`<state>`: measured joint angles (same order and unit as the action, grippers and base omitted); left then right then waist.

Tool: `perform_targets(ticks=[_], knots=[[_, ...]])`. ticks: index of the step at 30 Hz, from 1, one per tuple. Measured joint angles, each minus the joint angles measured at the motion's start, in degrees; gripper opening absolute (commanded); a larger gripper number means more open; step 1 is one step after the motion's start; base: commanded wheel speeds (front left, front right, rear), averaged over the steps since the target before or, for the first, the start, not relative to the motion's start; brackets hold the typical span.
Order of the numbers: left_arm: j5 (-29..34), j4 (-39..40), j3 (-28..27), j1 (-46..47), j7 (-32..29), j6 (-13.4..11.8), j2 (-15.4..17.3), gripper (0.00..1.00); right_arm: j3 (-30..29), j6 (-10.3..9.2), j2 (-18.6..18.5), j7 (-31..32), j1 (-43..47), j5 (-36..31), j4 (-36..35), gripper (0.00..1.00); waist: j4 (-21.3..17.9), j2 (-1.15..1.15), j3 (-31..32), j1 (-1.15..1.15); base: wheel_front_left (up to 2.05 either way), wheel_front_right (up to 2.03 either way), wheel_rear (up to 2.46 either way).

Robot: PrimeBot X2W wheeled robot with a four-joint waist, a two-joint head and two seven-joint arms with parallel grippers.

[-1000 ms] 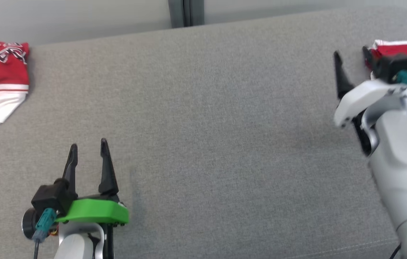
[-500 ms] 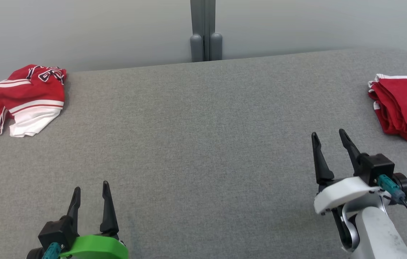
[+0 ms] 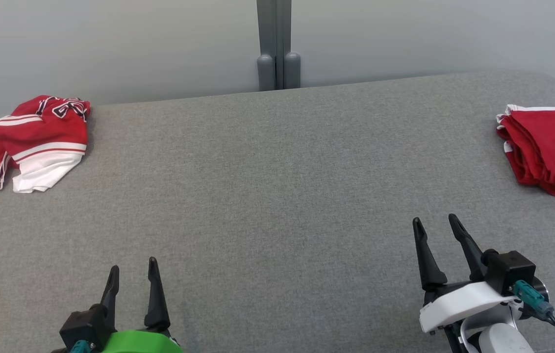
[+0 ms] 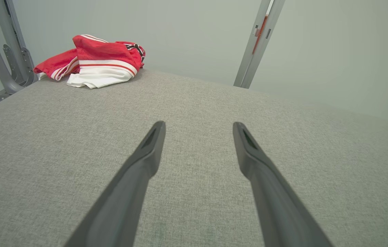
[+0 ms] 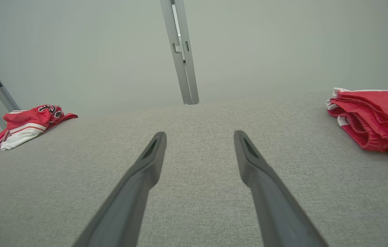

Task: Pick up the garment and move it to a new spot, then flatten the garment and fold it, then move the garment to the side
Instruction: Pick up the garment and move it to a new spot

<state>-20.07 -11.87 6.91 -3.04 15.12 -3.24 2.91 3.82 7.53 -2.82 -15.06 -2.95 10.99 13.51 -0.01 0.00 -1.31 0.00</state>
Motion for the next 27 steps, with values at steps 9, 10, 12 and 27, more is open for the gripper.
perform_targets(ticks=[9, 10, 12, 27], knots=[[-0.05, 0.24, 0.57, 0.04, 0.0, -0.29, -0.02, 1.0, -0.14, 0.0, -0.01, 0.0, 0.01, -0.12, 0.02, 1.0, 0.01, 0.0, 0.01, 0.0, 0.0, 0.0, 0.0], [-0.07, 0.32, 0.59, 0.05, 0.0, -0.29, -0.02, 1.0, -0.13, 0.0, -0.01, 0.0, 0.01, -0.18, 0.01, 1.0, 0.05, 0.0, -0.02, 0.0, 0.0, 0.0, 0.0], [-0.13, 0.44, 0.64, 0.06, 0.0, -0.3, -0.02, 1.0, -0.12, 0.0, 0.0, 0.0, 0.02, -0.25, -0.02, 1.0, 0.14, 0.0, -0.08, 0.0, 0.0, 0.0, 0.0], [0.09, 0.86, 0.88, 1.02, 0.0, -0.31, -0.09, 1.0, 1.02, 0.0, -0.03, 0.0, 0.31, 0.11, -0.75, 1.0, 8.64, 0.0, -0.55, 0.0, 0.0, 0.0, 0.0]])
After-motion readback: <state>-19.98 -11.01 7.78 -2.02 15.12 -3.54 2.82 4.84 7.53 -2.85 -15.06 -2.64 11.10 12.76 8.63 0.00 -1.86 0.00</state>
